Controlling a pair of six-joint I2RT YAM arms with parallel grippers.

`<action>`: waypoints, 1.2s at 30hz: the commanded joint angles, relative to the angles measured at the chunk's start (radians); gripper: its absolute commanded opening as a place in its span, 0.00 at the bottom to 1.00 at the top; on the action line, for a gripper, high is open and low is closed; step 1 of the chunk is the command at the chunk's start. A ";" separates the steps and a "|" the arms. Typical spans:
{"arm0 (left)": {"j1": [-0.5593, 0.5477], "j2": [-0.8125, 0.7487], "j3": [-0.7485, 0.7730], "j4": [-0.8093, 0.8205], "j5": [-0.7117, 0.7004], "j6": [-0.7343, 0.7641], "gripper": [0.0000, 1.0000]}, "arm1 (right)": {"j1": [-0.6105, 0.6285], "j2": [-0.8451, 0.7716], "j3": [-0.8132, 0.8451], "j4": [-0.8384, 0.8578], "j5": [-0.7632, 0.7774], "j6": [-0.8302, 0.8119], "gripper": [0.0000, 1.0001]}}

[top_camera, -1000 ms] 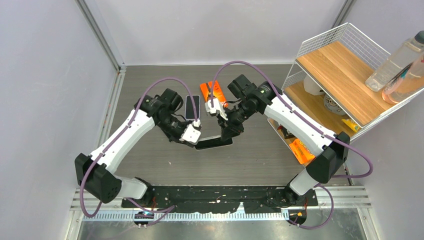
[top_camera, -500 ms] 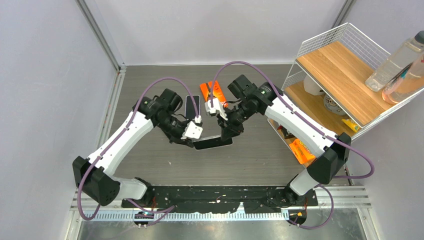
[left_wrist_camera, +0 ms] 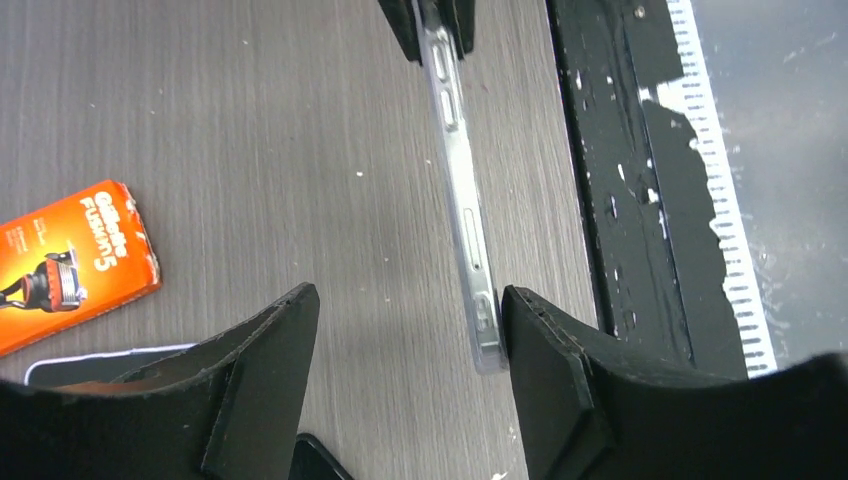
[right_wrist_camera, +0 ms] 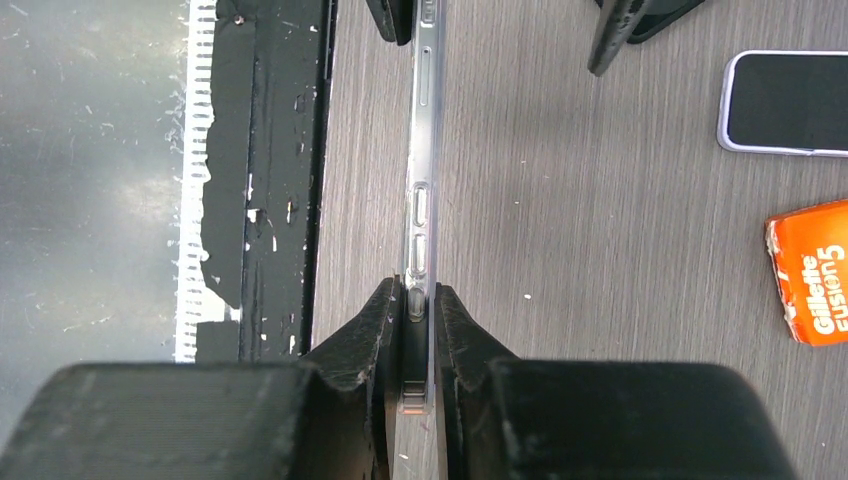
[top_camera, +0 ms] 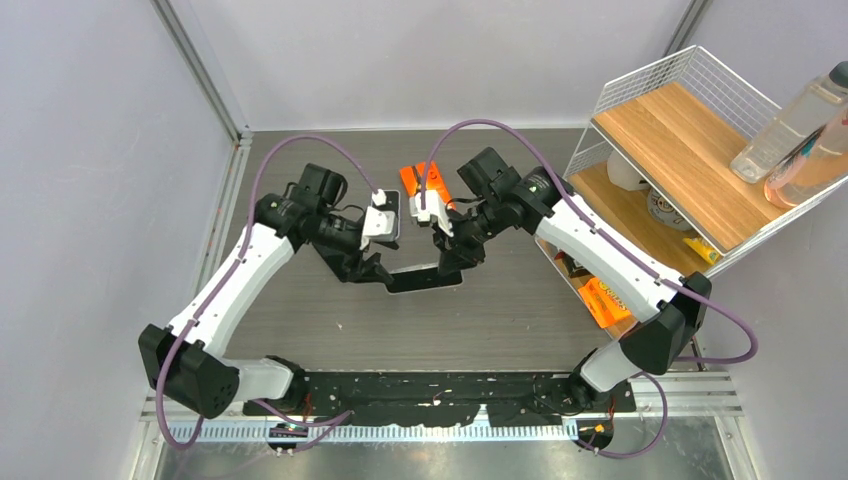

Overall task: Take the phone out of the phone case
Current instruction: Remove the phone case from the phone.

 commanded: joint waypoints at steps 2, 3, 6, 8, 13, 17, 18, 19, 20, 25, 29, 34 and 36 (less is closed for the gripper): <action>0.018 -0.017 -0.011 0.191 0.129 -0.149 0.72 | 0.006 -0.065 0.029 0.072 -0.028 0.044 0.05; 0.018 -0.020 -0.029 0.220 0.139 -0.180 0.72 | 0.002 -0.071 0.031 0.077 -0.025 0.053 0.05; 0.019 -0.047 -0.102 0.348 0.160 -0.308 0.73 | -0.005 -0.090 0.031 0.110 -0.007 0.070 0.05; 0.019 -0.068 -0.148 0.430 0.166 -0.370 0.73 | -0.009 -0.099 0.032 0.128 0.008 0.085 0.05; 0.019 -0.094 -0.203 0.516 0.171 -0.447 0.71 | -0.016 -0.112 0.042 0.163 0.031 0.117 0.05; 0.019 -0.092 -0.214 0.560 0.173 -0.510 0.51 | -0.017 -0.117 0.048 0.177 0.029 0.129 0.05; 0.019 -0.088 -0.211 0.560 0.176 -0.518 0.43 | -0.019 -0.119 0.050 0.180 0.029 0.134 0.05; 0.019 -0.084 -0.205 0.553 0.181 -0.521 0.33 | -0.020 -0.121 0.051 0.188 0.034 0.136 0.05; 0.019 -0.079 -0.198 0.542 0.187 -0.521 0.12 | -0.021 -0.125 0.049 0.192 0.034 0.141 0.05; 0.018 -0.080 -0.128 0.412 0.133 -0.450 0.00 | -0.023 -0.124 0.053 0.189 0.061 0.142 0.14; 0.014 -0.088 -0.046 0.317 0.070 -0.389 0.00 | -0.020 -0.097 0.064 0.155 0.078 0.129 0.58; -0.015 -0.058 0.091 0.154 -0.007 -0.307 0.00 | -0.013 -0.053 0.092 0.141 0.094 0.123 0.78; -0.020 -0.058 0.101 0.143 -0.017 -0.304 0.00 | -0.013 -0.034 0.104 0.141 0.085 0.122 0.80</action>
